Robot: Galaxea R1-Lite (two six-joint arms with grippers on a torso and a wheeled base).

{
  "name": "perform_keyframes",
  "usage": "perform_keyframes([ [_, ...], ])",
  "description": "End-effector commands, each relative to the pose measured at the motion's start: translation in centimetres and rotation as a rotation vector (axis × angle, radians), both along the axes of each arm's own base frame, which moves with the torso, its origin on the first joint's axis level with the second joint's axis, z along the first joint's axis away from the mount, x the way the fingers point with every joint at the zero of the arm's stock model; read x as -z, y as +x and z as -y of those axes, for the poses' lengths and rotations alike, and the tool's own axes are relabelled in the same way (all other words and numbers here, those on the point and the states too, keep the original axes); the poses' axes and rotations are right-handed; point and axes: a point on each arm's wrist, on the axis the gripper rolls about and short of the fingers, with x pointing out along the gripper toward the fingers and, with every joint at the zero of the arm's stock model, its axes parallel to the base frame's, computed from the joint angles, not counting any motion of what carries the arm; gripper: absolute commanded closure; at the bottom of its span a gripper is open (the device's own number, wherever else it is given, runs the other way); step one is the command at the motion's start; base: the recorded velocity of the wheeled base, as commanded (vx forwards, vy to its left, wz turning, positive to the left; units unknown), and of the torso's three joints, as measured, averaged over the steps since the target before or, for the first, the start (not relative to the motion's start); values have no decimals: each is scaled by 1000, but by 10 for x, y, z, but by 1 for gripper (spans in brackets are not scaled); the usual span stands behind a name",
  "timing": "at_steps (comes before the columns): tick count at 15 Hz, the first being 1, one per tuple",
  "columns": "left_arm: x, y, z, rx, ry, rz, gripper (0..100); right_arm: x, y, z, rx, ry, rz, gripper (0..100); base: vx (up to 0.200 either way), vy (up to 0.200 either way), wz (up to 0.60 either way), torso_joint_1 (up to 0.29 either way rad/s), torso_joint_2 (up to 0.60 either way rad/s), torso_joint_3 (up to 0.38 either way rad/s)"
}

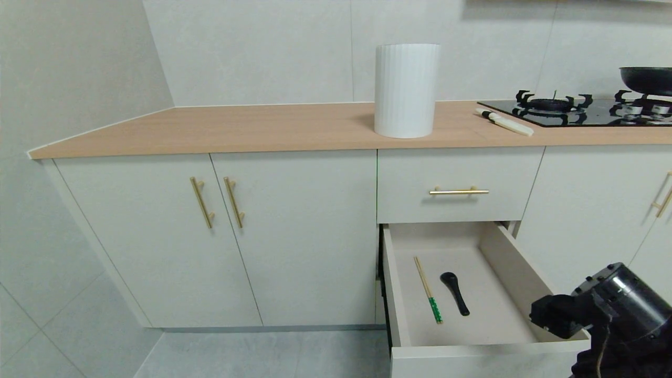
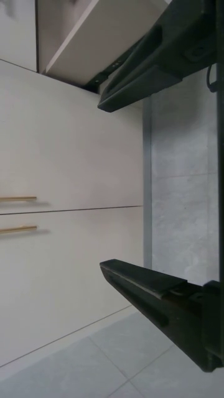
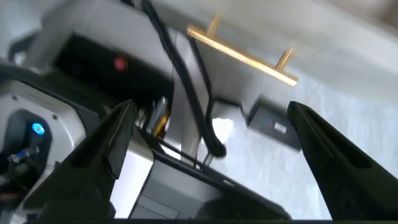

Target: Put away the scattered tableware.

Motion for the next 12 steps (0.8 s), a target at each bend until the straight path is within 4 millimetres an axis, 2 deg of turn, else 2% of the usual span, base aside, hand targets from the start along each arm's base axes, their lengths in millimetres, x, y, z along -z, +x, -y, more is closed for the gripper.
perform_keyframes([
  [1, 0, 0, 0, -1, 0, 0, 0, 20, 13, -7, 10, -60, -90, 0, 0, 0, 0, 0, 0, 0],
  [9, 0, 0, 0, -1, 0, 0, 0, 40, 47, -4, 214, -61, -31, 0, 0, 0, 0, 0, 0, 0],
  [12, 0, 0, 0, -1, 0, 0, 0, 40, 54, -1, 265, -56, -4, 0, 0, 0, 0, 0, 0, 0],
])
